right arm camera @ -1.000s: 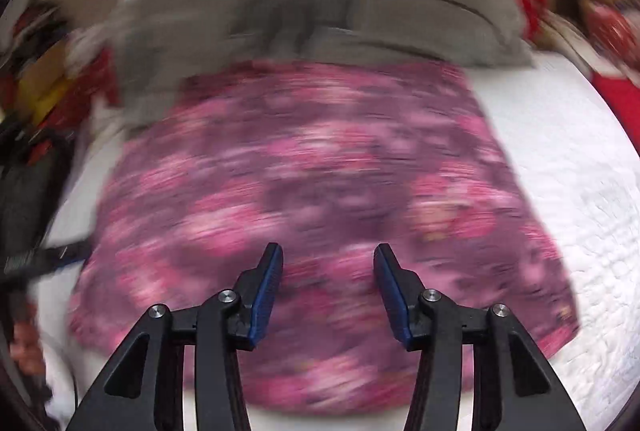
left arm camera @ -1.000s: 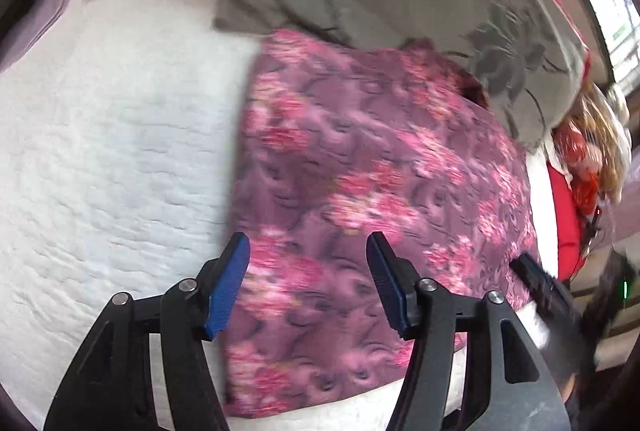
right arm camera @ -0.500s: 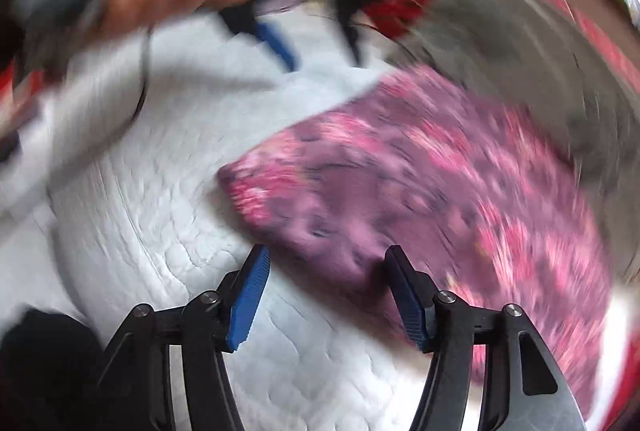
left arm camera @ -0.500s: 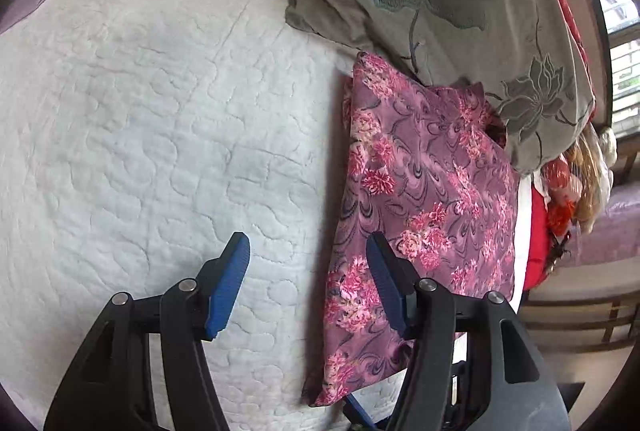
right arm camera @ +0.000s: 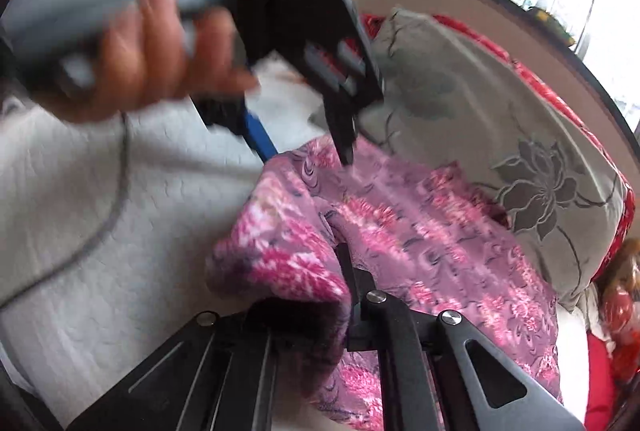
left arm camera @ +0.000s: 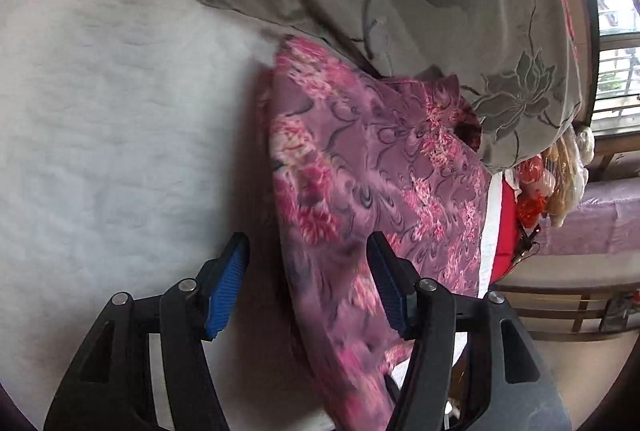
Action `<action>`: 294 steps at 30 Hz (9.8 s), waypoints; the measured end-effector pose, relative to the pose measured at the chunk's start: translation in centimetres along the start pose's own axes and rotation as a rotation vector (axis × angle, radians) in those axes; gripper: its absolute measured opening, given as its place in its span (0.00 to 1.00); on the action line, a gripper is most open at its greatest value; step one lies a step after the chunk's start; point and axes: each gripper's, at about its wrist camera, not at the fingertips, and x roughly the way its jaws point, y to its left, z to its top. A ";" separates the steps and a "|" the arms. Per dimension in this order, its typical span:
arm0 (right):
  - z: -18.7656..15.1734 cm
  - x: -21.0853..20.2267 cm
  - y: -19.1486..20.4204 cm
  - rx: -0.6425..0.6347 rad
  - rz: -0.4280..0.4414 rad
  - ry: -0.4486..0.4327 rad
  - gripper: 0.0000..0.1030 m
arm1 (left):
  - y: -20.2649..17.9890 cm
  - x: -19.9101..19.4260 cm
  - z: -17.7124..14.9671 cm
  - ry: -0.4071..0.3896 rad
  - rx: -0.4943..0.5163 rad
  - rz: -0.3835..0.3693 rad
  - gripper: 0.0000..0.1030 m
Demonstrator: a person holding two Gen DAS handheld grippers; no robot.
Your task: Fold small clothes
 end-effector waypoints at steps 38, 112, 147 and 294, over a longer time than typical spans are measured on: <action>-14.3 -6.8 -27.2 1.009 0.204 -0.030 0.05 | -31.5 8.9 -5.3 -0.129 0.334 0.237 0.12; -25.2 -4.3 -38.5 1.006 0.456 0.253 0.06 | -17.1 9.2 -17.4 -0.144 0.134 0.263 0.38; -18.8 11.7 -43.7 1.143 0.248 0.313 0.05 | -18.8 10.6 -0.9 -0.168 0.121 0.215 0.44; -9.4 -0.4 -34.8 0.736 0.077 0.242 0.18 | -18.1 3.3 -8.9 -0.185 0.112 0.003 0.00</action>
